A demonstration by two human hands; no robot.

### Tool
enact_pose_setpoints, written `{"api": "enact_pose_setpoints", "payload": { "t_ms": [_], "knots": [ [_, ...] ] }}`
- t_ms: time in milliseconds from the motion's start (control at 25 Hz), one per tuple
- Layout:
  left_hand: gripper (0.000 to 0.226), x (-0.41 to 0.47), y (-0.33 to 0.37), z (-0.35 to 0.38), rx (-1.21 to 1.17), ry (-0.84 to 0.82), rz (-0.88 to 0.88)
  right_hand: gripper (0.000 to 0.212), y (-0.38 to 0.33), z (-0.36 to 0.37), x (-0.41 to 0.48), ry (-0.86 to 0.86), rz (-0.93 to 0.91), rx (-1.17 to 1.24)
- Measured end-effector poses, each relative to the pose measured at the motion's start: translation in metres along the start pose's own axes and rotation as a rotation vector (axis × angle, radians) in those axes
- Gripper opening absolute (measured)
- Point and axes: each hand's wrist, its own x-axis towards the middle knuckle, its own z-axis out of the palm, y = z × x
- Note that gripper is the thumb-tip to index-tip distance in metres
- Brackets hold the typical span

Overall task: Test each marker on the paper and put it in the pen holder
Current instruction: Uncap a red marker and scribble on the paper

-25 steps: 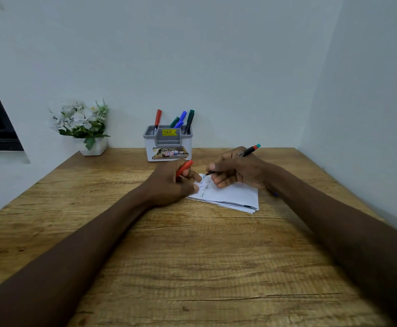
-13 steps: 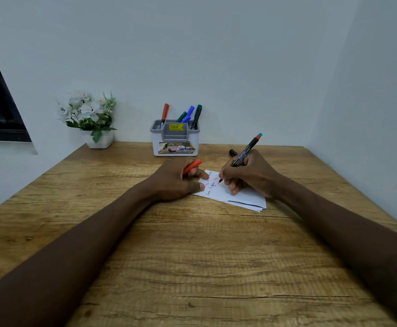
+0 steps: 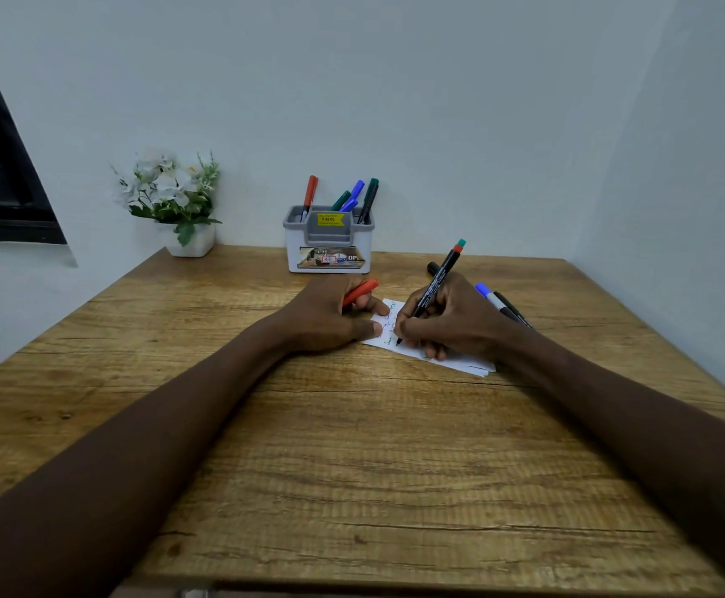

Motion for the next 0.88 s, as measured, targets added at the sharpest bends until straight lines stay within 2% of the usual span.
{"api": "enact_pose_setpoints", "payload": {
  "t_ms": [200,880],
  "knots": [
    [0.036,0.0007,-0.0015,-0.0005,0.002,-0.002,0.006,0.010,0.0004,-0.0010,0.0012,-0.024,0.000,-0.015],
    [0.034,0.0001,-0.0014,0.0004,-0.020,-0.006,0.022,0.014,0.0047,-0.0026,0.0045,-0.006,0.022,-0.015]
  ]
}}
